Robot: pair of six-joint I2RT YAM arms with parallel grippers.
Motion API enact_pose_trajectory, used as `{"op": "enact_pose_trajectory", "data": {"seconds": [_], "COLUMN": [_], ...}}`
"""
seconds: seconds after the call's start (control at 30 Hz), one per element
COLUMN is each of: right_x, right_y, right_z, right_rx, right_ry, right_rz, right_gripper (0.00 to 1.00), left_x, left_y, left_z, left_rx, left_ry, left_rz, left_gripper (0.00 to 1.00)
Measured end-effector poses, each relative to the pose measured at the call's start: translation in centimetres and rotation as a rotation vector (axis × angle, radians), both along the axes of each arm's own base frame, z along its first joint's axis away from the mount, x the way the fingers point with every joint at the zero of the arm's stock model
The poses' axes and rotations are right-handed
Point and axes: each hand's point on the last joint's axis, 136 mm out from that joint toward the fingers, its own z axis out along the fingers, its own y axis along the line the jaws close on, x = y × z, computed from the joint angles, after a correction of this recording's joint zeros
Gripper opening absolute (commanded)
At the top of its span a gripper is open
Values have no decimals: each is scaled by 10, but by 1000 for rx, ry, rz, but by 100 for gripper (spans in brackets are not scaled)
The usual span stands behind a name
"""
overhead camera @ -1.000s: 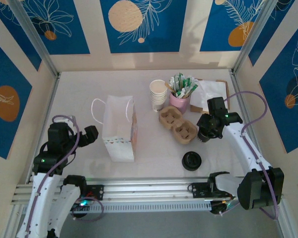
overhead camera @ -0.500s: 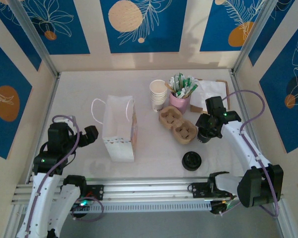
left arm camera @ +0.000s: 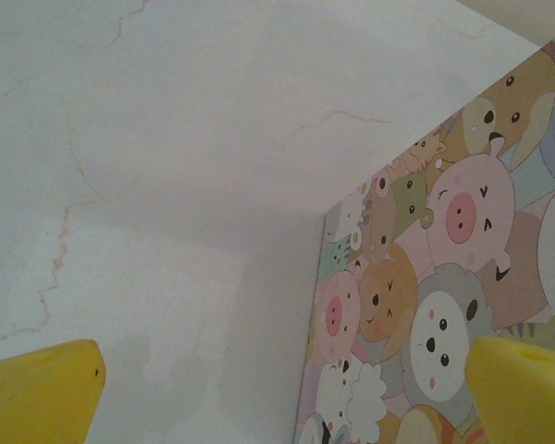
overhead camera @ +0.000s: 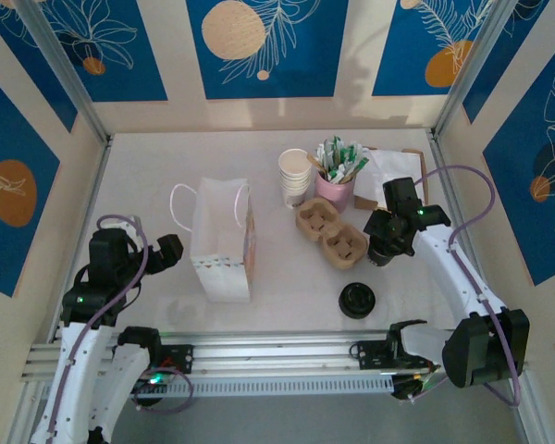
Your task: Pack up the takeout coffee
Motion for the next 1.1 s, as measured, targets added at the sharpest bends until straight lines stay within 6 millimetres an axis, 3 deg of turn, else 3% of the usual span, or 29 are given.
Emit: {"op": "enact_pose_trajectory", "data": {"seconds": [0.23, 0.43, 0.67, 0.77, 0.87, 0.9, 1.0, 1.1], "right_x": [-3, -1, 9, 14, 18, 20, 25, 30], "right_y": [3, 14, 58, 80, 102, 109, 125, 132], "right_z": [14, 42, 89, 100, 100, 97, 77, 54], "right_rx": [-4, -21, -28, -6, 19, 24, 16, 1], "right_ry": [-29, -120, -353, -416, -435, -429, -369, -289], "right_rz": [25, 134, 453, 573, 672, 706, 790, 835], "right_gripper": [85, 83, 81, 78, 72, 66, 45, 42], "left_x": [0, 0, 0, 0, 0, 0, 0, 0], "left_y": [0, 0, 0, 0, 0, 0, 0, 0], "left_z": [0, 0, 0, 0, 0, 0, 0, 0], "left_rx": [0, 0, 0, 0, 0, 0, 0, 0], "left_ry": [0, 0, 1, 0, 0, 0, 0, 0], "left_rz": [0, 0, 0, 0, 0, 0, 0, 0], "left_gripper": [100, 100, 100, 100, 100, 100, 100, 100]}}
